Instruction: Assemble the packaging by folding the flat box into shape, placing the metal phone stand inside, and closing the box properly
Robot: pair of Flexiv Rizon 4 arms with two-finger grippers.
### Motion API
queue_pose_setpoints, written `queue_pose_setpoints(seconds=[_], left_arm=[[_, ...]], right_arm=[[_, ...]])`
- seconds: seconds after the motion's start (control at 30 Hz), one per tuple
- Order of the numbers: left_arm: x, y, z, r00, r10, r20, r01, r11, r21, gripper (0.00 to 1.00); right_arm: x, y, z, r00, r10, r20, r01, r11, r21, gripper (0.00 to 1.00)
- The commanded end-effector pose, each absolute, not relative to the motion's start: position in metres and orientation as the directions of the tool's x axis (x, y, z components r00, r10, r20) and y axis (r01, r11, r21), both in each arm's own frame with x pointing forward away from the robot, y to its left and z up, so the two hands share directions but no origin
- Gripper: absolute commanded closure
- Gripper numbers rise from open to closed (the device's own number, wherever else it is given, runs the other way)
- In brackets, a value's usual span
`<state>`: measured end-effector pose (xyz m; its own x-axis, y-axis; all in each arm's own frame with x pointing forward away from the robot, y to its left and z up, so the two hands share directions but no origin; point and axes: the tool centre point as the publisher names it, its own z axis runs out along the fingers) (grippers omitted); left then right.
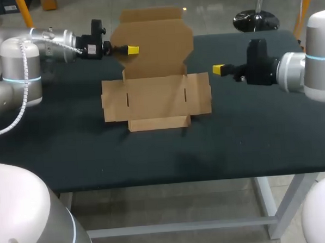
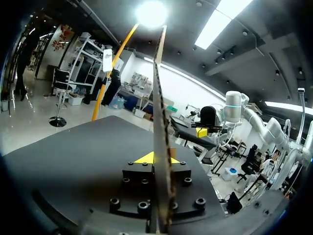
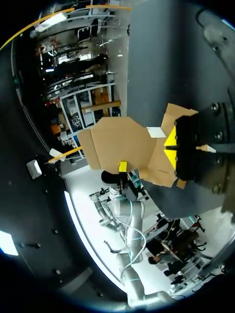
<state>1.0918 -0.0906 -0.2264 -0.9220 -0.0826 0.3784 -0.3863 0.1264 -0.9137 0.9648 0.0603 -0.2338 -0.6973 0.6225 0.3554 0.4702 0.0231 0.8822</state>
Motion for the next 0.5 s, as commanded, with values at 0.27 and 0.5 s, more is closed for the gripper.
queue_pose_setpoints(seconds=[0.27,0.5], left_arm=[[1.084,-0.090,-0.219,-0.939,-0.054,0.340,-0.344,0.134,-0.929,1.00],[1.067,-0.091,-0.201,-0.956,-0.082,0.282,-0.291,0.123,-0.949,1.00]], right_arm=[[0.935,0.068,-0.229,-0.728,0.647,0.229,0.366,0.084,0.927,1.00],[0.902,0.052,-0.232,-0.731,0.658,0.180,0.314,0.090,0.945,1.00]])
